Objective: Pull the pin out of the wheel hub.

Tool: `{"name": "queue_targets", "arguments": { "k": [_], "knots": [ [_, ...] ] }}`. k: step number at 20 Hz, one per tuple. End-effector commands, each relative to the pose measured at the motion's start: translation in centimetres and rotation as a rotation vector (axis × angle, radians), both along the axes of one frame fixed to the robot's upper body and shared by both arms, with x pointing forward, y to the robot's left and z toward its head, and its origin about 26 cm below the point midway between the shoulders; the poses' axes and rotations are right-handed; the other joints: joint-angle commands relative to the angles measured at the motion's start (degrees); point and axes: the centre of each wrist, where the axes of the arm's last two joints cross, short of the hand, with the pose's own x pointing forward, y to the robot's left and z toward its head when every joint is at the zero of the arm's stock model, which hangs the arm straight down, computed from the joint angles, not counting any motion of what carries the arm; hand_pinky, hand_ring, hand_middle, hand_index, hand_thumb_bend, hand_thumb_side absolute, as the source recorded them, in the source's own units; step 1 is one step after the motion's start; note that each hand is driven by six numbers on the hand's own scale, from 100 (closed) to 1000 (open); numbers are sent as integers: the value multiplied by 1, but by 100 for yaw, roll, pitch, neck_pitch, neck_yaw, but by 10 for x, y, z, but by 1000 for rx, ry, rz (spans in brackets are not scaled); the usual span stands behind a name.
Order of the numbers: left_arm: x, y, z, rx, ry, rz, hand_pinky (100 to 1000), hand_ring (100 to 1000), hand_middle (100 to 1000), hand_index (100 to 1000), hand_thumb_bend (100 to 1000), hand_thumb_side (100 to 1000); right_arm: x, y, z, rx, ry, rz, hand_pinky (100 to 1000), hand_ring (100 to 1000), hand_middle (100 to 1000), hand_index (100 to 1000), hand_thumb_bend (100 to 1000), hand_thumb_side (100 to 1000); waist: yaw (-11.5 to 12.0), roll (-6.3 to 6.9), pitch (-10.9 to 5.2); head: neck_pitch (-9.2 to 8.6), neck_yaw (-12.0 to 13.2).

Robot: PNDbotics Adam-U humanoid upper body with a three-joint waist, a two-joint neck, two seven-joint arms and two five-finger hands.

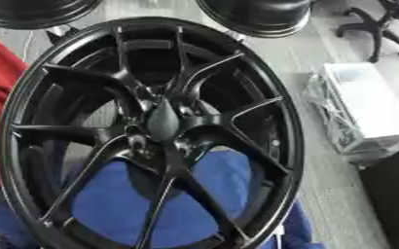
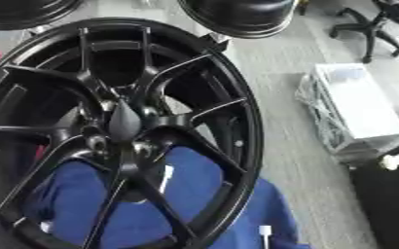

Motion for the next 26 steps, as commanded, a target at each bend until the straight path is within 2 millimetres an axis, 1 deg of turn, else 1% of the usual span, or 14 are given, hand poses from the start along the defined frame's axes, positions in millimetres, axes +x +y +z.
{"name": "queue_targets", "arguments": {
  "k": [1, 4, 7, 9, 10, 11, 13, 15, 17, 18, 19, 20, 23, 26],
  "knots": [
    [-2, -1, 10, 19, -32, -5, 731, 663, 580, 660, 402, 579, 0, -2, 7, -18, -53, -16, 904, 946, 899, 964, 100, 672, -2, 16, -72, -31, 10],
    [-1, -2, 11, 22, -34, -11, 732, 664, 581, 660, 403, 578, 4, 0, 10, -40, -99, 15, 904, 947, 907, 972, 100, 688, 12, 11, -80, -20, -10],
    [-1, -2, 11, 22, -33, -13, 732, 664, 580, 660, 405, 578, 7, 2, 13, -68, -114, 39, 906, 949, 908, 973, 100, 652, 27, -4, -87, -31, -31],
    [-1, -2, 11, 22, -33, -13, 731, 664, 580, 660, 404, 578, 10, 3, 17, -87, -136, 54, 892, 925, 872, 949, 100, 625, 31, -21, -88, -38, -32],
    [-1, -2, 11, 22, -33, -14, 732, 664, 580, 660, 404, 577, 12, 4, 19, -99, -167, 71, 883, 911, 859, 939, 100, 675, 26, -28, -88, -43, -27],
    [-1, -2, 11, 22, -34, -16, 732, 664, 580, 659, 404, 577, 15, 6, 21, -108, -210, 94, 879, 901, 851, 933, 100, 642, 20, -31, -87, -51, -12],
    [0, -4, 12, 24, -36, -28, 731, 665, 580, 659, 404, 576, 23, 12, 27, -129, -350, 173, 863, 858, 804, 908, 100, 745, 14, -20, -91, -87, 98],
    [3, -8, 17, 32, -48, -56, 732, 665, 580, 660, 404, 574, 33, 22, 33, -125, -517, 291, 859, 844, 783, 880, 100, 763, 28, 1, -100, -114, 206],
    [6, -12, 22, 47, -60, -86, 732, 666, 580, 660, 406, 571, 42, 32, 37, -107, -663, 397, 859, 824, 760, 854, 100, 759, 48, 18, -114, -119, 275],
    [7, -14, 25, 55, -67, -102, 733, 666, 580, 660, 406, 570, 46, 37, 39, -91, -723, 445, 859, 816, 750, 848, 100, 719, 55, 24, -122, -117, 295],
    [8, -16, 27, 59, -74, -116, 733, 666, 581, 661, 407, 569, 49, 42, 40, -80, -770, 487, 859, 815, 750, 847, 100, 762, 59, 28, -128, -117, 305],
    [9, -18, 29, 64, -82, -128, 733, 666, 581, 661, 408, 567, 53, 47, 42, -68, -812, 524, 859, 807, 740, 839, 100, 760, 66, 34, -136, -115, 306],
    [11, -23, 35, 72, -108, -162, 733, 667, 582, 662, 412, 563, 61, 59, 46, -41, -909, 602, 849, 795, 727, 830, 100, 738, 69, 48, -147, -100, 287],
    [13, -27, 39, 78, -136, -186, 734, 667, 582, 662, 414, 557, 67, 68, 49, -41, -970, 641, 839, 784, 726, 843, 100, 684, 64, 77, -146, -128, 235]
  ]
}}
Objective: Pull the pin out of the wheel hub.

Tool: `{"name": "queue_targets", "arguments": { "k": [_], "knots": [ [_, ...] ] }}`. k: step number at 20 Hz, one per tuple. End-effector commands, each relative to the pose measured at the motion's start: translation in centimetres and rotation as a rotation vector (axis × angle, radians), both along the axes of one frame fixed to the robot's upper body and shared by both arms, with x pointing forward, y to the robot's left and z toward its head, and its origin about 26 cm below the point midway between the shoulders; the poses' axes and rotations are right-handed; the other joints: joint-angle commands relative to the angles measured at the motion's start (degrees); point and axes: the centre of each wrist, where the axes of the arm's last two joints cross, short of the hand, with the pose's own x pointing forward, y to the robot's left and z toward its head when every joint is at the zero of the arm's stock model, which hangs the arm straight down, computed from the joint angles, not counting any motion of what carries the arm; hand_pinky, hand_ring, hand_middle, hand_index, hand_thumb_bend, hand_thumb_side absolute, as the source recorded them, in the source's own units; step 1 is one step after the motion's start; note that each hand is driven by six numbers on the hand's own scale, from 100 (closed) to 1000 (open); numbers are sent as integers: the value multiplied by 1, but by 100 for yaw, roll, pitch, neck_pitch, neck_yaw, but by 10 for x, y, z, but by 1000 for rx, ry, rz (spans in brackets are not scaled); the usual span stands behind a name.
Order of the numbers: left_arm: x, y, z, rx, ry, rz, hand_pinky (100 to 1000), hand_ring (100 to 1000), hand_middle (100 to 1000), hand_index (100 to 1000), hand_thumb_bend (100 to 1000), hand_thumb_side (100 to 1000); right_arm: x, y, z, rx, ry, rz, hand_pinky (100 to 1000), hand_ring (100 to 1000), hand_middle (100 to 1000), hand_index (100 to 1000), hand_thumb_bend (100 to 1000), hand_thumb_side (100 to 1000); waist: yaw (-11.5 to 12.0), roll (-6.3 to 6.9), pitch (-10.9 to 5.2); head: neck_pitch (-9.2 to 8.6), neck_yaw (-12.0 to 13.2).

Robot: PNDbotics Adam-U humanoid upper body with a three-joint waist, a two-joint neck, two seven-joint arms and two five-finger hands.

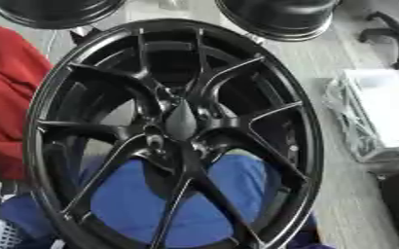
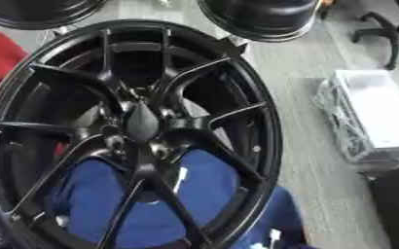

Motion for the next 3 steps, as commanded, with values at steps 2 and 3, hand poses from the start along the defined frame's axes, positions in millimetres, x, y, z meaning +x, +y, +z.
{"name": "queue_targets", "arguments": {
  "k": [2, 3],
  "knots": [
    [-1, -4, 15, 27, -67, -33, 734, 666, 580, 661, 415, 555, 4, 9, 5, -7, -66, 46, 839, 781, 721, 836, 100, 673, -4, 41, -132, -121, -85],
    [-1, -4, 16, 24, -73, -34, 734, 666, 580, 661, 416, 555, 5, 12, 4, -4, -68, 50, 841, 781, 721, 835, 100, 673, 2, 48, -125, -140, -96]
  ]
}}
